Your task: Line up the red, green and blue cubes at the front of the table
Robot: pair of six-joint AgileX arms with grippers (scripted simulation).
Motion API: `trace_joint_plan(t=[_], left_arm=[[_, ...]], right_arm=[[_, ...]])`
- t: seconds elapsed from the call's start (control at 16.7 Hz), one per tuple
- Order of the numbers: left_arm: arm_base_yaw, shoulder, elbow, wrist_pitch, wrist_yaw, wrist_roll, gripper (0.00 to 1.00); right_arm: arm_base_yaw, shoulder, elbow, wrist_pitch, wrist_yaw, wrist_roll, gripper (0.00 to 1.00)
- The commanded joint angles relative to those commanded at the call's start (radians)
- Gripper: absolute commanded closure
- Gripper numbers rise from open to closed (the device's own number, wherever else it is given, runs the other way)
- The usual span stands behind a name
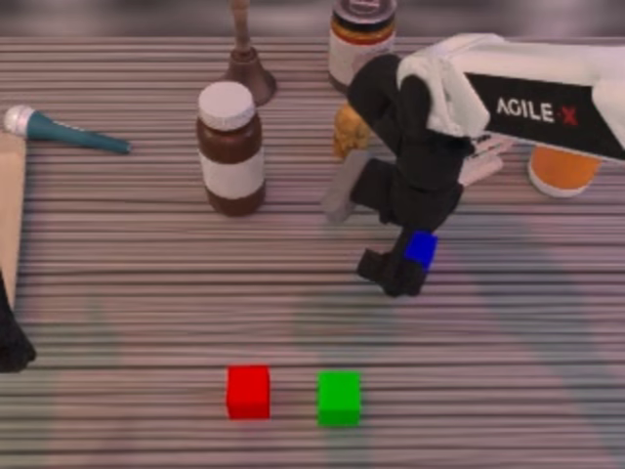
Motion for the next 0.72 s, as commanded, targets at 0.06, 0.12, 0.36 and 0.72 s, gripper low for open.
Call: trace_joint_plan(t=[0.06,0.12,0.36,0.72], left_arm=[[0.000,0.000,0.000,0.000,0.000,0.000,0.00],[0.000,0.000,0.000,0.000,0.000,0.000,0.00],[0.000,0.000,0.000,0.000,0.000,0.000,0.00],[0.000,0.000,0.000,0.000,0.000,0.000,0.00]], right_arm=[[0.000,0.000,0.000,0.000,0.000,0.000,0.60],[0.000,0.000,0.000,0.000,0.000,0.000,0.68],[0.000,0.000,0.000,0.000,0.000,0.000,0.98],[0.000,0.000,0.000,0.000,0.000,0.000,1.00]])
